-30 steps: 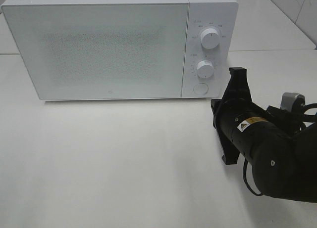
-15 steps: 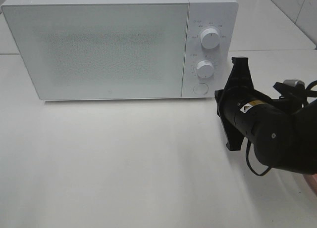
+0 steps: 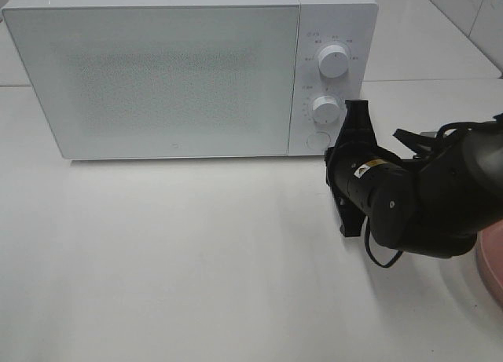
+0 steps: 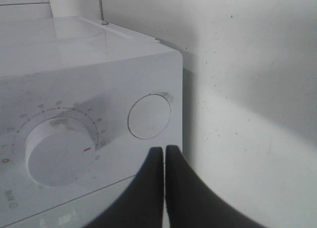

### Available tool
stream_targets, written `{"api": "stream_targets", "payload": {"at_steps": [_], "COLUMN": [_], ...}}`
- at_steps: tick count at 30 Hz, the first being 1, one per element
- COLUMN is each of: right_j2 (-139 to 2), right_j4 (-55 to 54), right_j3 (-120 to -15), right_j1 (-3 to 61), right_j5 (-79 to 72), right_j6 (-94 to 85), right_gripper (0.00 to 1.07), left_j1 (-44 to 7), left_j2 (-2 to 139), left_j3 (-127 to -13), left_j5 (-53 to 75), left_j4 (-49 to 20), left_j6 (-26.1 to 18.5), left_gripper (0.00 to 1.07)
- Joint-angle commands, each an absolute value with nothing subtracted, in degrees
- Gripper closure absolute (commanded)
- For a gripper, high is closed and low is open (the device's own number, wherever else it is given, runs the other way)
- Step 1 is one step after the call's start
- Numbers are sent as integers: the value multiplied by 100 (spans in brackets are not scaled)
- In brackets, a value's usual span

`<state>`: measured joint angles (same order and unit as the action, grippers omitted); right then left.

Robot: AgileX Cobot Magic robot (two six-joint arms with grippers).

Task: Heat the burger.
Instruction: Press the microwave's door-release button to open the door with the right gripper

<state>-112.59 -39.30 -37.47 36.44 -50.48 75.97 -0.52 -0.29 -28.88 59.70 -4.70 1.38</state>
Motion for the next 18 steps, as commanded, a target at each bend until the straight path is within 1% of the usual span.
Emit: {"api": "stream_targets", "payload": {"at_steps": [1, 18], "right_j2": [-11505, -12066], "right_j4": [-3592, -3220], "right_j3": [-4057, -4819], "right_j1": [3501, 3019], "right_j5": [-5048, -4836], "right_j6": [7660, 7655], "right_gripper": [107, 107], "left_j1": [-46, -46], "left_j2": [-143, -143], "left_j3": [-2882, -2882], "left_j5": [5919, 5919], "left_j4": [-464, -464], "left_j6": [138, 138], "left_gripper": [7, 7]}}
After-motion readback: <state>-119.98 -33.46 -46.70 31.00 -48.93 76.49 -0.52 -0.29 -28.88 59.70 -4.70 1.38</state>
